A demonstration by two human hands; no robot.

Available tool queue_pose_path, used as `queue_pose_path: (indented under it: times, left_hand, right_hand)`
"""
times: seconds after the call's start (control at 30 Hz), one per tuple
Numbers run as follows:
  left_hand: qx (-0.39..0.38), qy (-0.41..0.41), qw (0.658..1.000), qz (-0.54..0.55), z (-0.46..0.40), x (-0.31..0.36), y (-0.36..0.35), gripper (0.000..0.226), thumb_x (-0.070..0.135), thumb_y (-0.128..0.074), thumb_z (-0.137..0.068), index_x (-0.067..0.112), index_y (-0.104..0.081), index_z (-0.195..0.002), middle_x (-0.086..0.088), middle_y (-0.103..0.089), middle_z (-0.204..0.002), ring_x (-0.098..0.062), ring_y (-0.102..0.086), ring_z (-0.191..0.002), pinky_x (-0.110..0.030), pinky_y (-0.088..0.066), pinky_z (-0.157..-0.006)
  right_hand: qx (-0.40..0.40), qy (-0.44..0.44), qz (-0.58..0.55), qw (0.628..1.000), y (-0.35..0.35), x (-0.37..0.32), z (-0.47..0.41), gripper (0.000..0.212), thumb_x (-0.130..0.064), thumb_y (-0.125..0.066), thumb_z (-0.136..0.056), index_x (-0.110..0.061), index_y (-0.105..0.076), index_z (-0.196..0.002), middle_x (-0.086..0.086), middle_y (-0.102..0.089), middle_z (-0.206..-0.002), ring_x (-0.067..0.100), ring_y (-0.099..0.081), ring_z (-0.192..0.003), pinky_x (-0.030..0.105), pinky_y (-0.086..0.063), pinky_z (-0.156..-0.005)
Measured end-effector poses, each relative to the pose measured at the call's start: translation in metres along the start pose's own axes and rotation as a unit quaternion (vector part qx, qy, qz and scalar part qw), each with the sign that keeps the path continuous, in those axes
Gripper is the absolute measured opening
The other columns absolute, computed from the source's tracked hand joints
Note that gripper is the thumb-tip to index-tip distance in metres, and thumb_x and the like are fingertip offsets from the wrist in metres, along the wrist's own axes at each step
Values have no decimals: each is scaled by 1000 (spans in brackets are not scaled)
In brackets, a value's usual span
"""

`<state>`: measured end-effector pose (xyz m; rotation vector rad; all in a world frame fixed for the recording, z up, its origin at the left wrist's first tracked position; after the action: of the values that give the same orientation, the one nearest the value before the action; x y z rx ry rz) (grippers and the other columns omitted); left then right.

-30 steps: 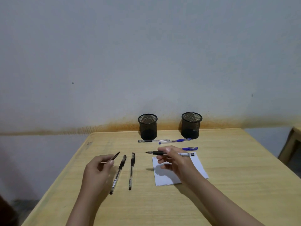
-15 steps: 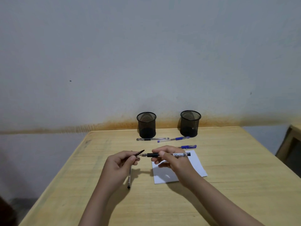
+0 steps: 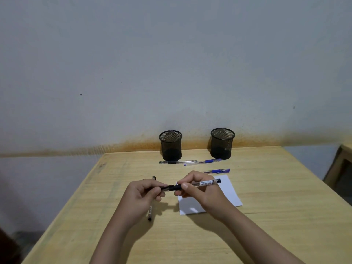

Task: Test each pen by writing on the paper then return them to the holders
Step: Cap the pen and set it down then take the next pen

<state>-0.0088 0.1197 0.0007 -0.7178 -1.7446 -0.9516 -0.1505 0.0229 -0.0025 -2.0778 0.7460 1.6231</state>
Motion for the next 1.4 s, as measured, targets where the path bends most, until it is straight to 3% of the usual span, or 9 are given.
queue_pose_path:
  times: [0.3, 0.47, 0.6, 0.7, 0.8, 0.9, 1.0, 1.1, 1.4]
  left_hand:
    - [-35, -34, 999, 9, -2, 8, 6, 44, -15, -50, -86, 17, -75, -68, -6, -65, -59, -11, -56, -57, -20, -46, -59]
    - [-58, -22, 998, -10, -4, 4, 9, 36, -14, -51, -86, 12, -73, -73, -2, -66, -58, -6, -60, -57, -20, -47, -61]
    - [-66, 30, 995, -63, -9, -15, 13, 31, 4, -60, -87, 31, -75, -87, 2, -75, -82, -9, -69, -80, -25, -53, -79]
    - [-6, 53, 993, -101, -11, -32, 33, 23, 21, -65, -86, 37, -65, -103, 8, -70, -101, -6, -63, -98, -24, -49, -86]
    - [91, 114, 982, -122, -9, -54, 64, 26, 31, -62, -87, 29, -61, -113, 8, -61, -112, -11, -55, -110, -29, -43, -89]
    - [96, 142, 964, -201, -14, -86, 84, 38, 35, -61, -87, 19, -57, -122, 0, -56, -126, -19, -49, -121, -32, -39, -96]
    - [100, 134, 930, -329, -16, -107, 94, 42, 41, -57, -87, 18, -56, -123, -3, -52, -131, -23, -44, -123, -40, -38, -100]
    - [123, 102, 900, -406, -15, -112, 92, 40, 42, -53, -89, 23, -55, -124, 1, -47, -133, -22, -40, -123, -43, -32, -102]
    - [130, 76, 892, -426, -18, -113, 89, 40, 41, -50, -90, 24, -54, -125, 2, -48, -131, -22, -40, -122, -43, -31, -102]
  right_hand:
    - [0, 59, 116, 992, -17, -20, 9, 10, -17, -62, -90, -24, -65, -84, 0, -74, -83, 13, -69, -86, 36, -53, -79]
    - [-2, 81, 145, 986, -23, -17, 9, 5, -20, -60, -89, -22, -63, -84, -1, -74, -82, 10, -69, -83, 30, -51, -75]
    - [19, 69, 143, 987, -21, -7, 1, 3, -13, -61, -90, -15, -59, -88, -2, -70, -72, 12, -70, -78, 24, -52, -71]
    - [46, 60, 168, 983, -18, -1, -8, 10, -14, -63, -88, -21, -60, -82, -8, -68, -75, 6, -67, -74, 17, -50, -64]
    - [45, 45, 209, 976, -14, 10, -18, 11, -16, -66, -86, -27, -66, -84, -15, -68, -81, 2, -63, -82, 13, -48, -67]
    - [-20, 18, 280, 959, -21, 28, -30, 25, -12, -66, -85, -27, -70, -105, -17, -68, -92, 0, -61, -92, 13, -50, -76]
    - [-43, -7, 345, 938, -25, 43, -42, 34, -11, -54, -91, -26, -67, -118, -14, -67, -109, -2, -57, -95, 5, -44, -77]
    - [-20, -23, 330, 943, -27, 54, -49, 30, -14, -51, -93, -23, -67, -117, -9, -67, -107, -1, -59, -94, 6, -45, -72]
    - [-67, 13, 441, 895, -43, 74, -60, 39, -43, -58, -87, -27, -62, -122, -6, -59, -105, 9, -49, -101, 25, -45, -88]
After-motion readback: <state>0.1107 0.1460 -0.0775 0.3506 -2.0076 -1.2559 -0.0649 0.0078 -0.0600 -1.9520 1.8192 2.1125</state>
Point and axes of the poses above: each hand's wrist, its own z-axis away from the middle knuckle, its own y-axis out of the back of the hand, x = y × z, the point moved 7 cm from there along -z, towards the middle knuckle
